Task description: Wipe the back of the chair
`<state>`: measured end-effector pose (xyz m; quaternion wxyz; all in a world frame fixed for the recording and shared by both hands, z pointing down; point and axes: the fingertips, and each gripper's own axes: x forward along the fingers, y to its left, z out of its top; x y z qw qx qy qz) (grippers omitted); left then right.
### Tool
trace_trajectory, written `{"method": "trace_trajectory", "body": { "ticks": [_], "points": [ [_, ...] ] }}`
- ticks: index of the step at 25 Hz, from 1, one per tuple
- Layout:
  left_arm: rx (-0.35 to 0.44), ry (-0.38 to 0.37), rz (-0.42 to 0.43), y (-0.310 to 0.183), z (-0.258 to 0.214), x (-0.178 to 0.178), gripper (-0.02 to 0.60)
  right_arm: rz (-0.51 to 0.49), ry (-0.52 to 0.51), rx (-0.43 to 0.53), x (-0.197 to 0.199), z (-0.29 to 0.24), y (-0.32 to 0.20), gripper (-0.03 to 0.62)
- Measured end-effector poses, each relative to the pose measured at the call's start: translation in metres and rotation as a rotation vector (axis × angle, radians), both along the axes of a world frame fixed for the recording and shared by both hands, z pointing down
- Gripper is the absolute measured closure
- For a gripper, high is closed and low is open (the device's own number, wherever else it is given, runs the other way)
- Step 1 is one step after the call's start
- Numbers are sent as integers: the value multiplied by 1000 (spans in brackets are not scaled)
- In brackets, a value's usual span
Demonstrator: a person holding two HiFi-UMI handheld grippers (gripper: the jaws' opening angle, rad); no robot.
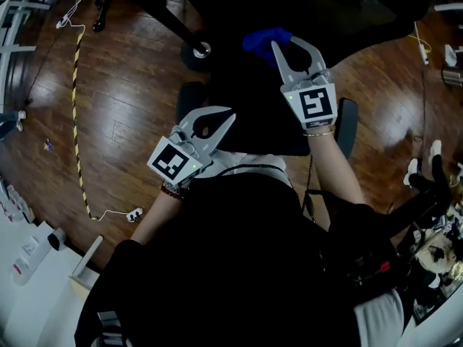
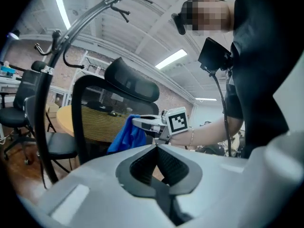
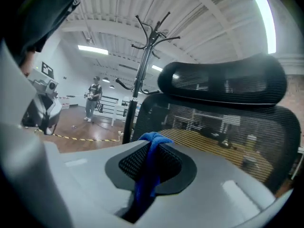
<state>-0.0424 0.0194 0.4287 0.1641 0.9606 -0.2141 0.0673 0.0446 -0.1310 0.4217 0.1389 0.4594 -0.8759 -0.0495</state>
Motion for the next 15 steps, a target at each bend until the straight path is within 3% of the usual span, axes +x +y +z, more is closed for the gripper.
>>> {"method": "trace_trajectory", "body": {
  "ticks": [7, 11, 15],
  "points": [
    [-9, 23, 52, -2, -1, 99, 577, 233, 81, -120, 180, 37, 35, 560],
    [-47, 1, 41, 0, 9, 124, 577, 307, 110, -177, 241, 61, 41, 560],
    [-83, 24, -35, -6, 19, 137, 577, 319, 144, -220, 275, 87, 36, 560]
  ]
}}
